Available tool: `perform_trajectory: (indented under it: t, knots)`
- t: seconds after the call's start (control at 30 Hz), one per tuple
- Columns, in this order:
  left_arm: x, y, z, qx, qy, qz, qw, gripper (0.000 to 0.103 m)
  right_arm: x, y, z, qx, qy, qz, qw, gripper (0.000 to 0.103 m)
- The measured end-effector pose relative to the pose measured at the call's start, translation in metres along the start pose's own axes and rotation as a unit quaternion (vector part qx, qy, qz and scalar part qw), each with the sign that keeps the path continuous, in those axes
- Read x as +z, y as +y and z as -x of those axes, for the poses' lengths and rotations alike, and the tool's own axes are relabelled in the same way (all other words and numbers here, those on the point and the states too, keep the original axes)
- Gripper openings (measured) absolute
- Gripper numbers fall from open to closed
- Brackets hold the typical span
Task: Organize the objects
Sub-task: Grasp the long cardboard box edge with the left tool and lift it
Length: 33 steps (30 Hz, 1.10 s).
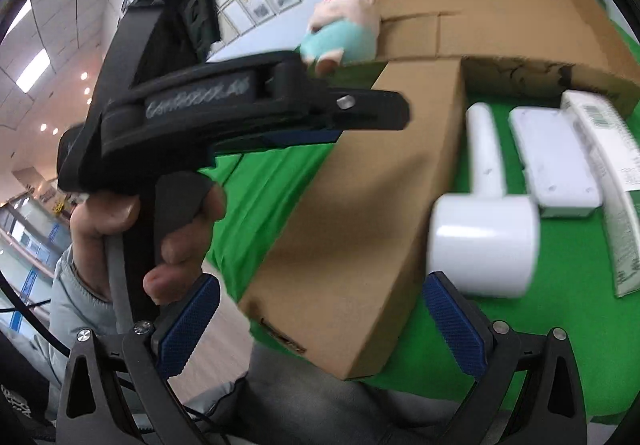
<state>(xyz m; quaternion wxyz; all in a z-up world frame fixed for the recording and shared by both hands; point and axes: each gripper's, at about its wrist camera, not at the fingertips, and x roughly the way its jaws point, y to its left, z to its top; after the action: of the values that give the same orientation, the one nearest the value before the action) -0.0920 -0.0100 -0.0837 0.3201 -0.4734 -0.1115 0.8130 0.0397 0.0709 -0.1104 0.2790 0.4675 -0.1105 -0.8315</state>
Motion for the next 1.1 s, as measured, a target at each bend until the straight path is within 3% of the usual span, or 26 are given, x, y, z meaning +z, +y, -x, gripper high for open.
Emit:
perform_trajectory:
  t: [0.37,0.67,0.87,1.1]
  knots:
    - [-0.014,0.011,0.007,-0.024,0.005,0.011,0.9996,0.07,0.019,0.011,-0.028,-0.044,0.014,0.023,0.999,0.103]
    - [-0.036,0.008,0.038,-0.011,-0.016,0.007,0.9998,0.07,0.026,0.026,-0.044,-0.006,0.022,0.044,0.999,0.103]
    - [-0.046,0.007,0.048,-0.025,-0.008,0.019,0.9995,0.07,0.029,0.022,-0.044,0.006,0.021,0.037,0.999,0.103]
    - [-0.051,0.001,0.031,-0.067,0.013,0.036,0.997,0.07,0.031,0.007,-0.031,-0.021,0.018,0.018,0.999,0.103]
